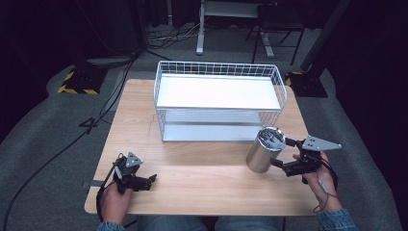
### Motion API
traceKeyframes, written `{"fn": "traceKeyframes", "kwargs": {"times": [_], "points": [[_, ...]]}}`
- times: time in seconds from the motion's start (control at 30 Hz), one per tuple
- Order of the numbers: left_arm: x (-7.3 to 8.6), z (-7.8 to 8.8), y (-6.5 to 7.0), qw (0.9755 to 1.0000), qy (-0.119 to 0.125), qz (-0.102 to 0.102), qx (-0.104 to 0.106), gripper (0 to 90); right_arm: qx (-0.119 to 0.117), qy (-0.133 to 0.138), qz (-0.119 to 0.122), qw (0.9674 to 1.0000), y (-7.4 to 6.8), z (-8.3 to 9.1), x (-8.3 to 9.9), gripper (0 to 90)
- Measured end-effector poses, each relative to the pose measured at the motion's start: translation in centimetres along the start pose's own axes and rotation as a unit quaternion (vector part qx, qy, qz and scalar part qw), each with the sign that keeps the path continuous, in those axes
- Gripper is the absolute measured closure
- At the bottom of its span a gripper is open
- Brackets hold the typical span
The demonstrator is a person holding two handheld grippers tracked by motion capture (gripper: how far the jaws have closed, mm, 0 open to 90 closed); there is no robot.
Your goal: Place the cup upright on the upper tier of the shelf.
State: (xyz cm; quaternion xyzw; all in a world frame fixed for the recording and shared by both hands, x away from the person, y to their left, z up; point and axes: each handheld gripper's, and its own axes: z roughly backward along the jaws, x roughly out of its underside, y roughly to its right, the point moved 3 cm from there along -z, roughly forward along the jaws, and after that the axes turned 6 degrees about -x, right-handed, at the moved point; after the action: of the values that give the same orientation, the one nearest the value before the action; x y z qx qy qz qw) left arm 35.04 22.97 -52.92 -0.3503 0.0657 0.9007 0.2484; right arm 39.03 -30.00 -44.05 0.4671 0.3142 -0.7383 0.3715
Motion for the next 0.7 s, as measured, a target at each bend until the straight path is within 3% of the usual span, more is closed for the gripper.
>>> {"fn": "traceKeyframes", "kwargs": {"times": [0.3,0.4,0.7], "points": [[0.0,0.0,0.0,1.0,0.0,0.0,0.0,0.0,-0.007,-0.006,0.008,0.9999,0.1,-1.7,-0.3,0.0],[0.0,0.0,0.0,1.0,-0.001,0.0,0.0,0.0,0.003,-0.001,0.0,1.0,0.3,-2.3,-0.2,0.1],[0.0,0.0,0.0,1.0,0.001,0.0,-0.001,0.0,0.014,-0.032,-0.012,0.9993,0.5,-3.8,0.3,0.0]]}}
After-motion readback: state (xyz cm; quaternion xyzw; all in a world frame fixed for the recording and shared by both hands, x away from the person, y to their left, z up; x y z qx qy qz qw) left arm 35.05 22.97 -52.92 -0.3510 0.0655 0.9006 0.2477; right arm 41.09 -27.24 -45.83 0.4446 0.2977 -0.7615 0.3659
